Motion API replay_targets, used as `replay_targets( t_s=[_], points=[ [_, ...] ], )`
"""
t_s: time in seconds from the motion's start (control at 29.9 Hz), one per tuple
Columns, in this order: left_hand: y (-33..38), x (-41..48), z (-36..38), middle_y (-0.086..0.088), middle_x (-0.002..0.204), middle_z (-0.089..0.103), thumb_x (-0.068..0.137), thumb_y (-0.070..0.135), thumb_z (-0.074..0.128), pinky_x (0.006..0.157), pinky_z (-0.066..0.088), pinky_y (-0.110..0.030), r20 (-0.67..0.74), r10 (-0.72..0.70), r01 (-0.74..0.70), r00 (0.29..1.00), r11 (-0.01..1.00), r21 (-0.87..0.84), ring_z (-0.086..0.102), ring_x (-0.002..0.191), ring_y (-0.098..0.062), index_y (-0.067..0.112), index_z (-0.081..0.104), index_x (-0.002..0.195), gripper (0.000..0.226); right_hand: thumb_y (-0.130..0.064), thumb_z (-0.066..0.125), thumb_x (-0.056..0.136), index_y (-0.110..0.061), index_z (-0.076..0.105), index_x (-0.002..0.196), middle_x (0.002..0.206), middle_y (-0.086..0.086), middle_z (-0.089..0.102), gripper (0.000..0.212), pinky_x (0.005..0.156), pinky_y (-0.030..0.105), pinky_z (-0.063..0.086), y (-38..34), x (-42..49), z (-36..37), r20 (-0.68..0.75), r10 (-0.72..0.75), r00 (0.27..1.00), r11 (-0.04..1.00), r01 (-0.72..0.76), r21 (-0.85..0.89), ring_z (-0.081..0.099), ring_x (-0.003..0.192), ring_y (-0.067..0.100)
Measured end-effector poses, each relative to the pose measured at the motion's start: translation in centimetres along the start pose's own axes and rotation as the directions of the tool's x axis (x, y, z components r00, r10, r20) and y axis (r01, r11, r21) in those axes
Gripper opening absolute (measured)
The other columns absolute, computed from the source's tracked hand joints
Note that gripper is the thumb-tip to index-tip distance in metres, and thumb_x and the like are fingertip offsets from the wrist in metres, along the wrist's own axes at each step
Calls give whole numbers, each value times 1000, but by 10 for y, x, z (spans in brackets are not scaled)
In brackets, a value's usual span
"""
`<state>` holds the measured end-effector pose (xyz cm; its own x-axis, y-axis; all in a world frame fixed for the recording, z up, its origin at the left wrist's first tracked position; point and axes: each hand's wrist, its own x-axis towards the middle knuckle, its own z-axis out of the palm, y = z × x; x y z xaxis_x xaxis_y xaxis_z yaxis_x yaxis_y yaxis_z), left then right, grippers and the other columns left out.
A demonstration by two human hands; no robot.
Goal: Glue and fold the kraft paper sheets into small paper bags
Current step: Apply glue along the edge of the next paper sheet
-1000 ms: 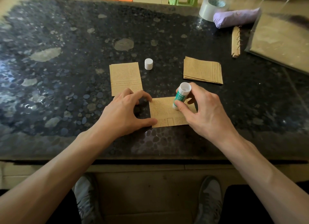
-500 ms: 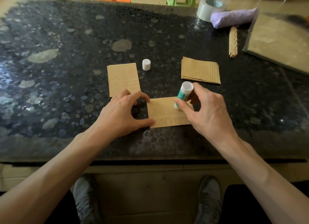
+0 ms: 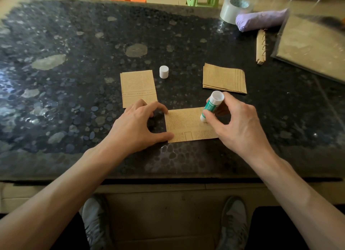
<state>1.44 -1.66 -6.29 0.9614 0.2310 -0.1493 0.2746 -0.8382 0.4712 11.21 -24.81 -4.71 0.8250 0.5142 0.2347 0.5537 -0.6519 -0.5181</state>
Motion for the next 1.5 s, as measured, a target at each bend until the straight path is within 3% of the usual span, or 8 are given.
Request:
replay_targets(
  t_s=[0.17, 0.7, 0.8, 0.97, 1.07, 1.2, 1.3, 1.5],
  points=[
    [0, 0, 0, 13, 112, 44, 66, 75, 69, 80, 43, -34, 0, 0, 0, 1000, 1000, 0, 43, 108, -9, 52, 49, 127, 69, -41, 73, 95, -17, 63, 107, 98, -11, 64, 29, 67, 5, 41, 5, 1, -2, -42, -4, 999, 1000, 4, -16, 60, 84, 4],
    [1, 0, -1, 11, 112, 45, 62, 77, 63, 82, 44, -34, 15, 1, -1, 1000, 1000, -6, 44, 109, -10, 51, 49, 129, 73, -33, 70, 97, -16, 62, 123, 119, -3, 67, 32, 70, 4, 37, 11, 0, -8, 29, 1, 1000, 999, 0, -54, 55, 100, 2],
    [1, 0, -2, 12, 112, 45, 62, 77, 63, 82, 44, -34, 15, 0, 0, 1000, 1000, -2, 44, 109, -9, 51, 49, 129, 73, -33, 70, 97, -16, 61, 123, 115, -7, 64, 33, 67, 3, 38, 13, 1, -9, 25, 11, 1000, 998, -10, -57, 55, 101, 1],
    [1, 0, -2, 12, 112, 44, 62, 77, 64, 82, 44, -34, 13, -1, 1, 1000, 1000, -4, 44, 108, -9, 51, 49, 129, 73, -33, 70, 98, -15, 64, 114, 102, -11, 65, 25, 75, 4, 47, 19, 2, -10, -159, 96, 983, 988, -74, 138, 63, 89, -5],
    [1, 0, -1, 12, 113, 45, 66, 75, 69, 81, 43, -34, 8, -4, 4, 1000, 1000, -8, 44, 109, -9, 51, 49, 128, 70, -34, 70, 99, -10, 66, 113, 103, -4, 69, 28, 81, 19, 55, 18, 8, -17, -268, 118, 956, 963, -44, 266, 68, 93, 3],
    [2, 0, -1, 13, 113, 44, 69, 70, 74, 80, 41, -32, -3, -4, 4, 1000, 1000, -2, 43, 109, -8, 50, 49, 128, 67, -26, 73, 98, -11, 68, 119, 108, -8, 72, 27, 87, 30, 60, 4, 10, -8, -90, 4, 996, 926, 30, 375, 71, 100, 7],
    [3, 0, -1, 13, 112, 43, 70, 69, 75, 80, 40, -32, -2, -8, 8, 1000, 1000, 8, 42, 109, -8, 50, 49, 128, 67, -30, 74, 96, -19, 67, 126, 112, -14, 71, 33, 89, 25, 59, -11, 8, 7, 58, -52, 997, 940, 29, 341, 68, 106, 1],
    [2, 0, 1, 14, 110, 43, 70, 70, 74, 78, 39, -32, -16, -7, 7, 1000, 1000, 6, 41, 107, -8, 50, 48, 128, 67, -35, 74, 94, -27, 61, 129, 112, -22, 63, 38, 91, 19, 53, -27, 16, 22, 150, -111, 982, 960, 67, 270, 62, 110, -1]
  ],
)
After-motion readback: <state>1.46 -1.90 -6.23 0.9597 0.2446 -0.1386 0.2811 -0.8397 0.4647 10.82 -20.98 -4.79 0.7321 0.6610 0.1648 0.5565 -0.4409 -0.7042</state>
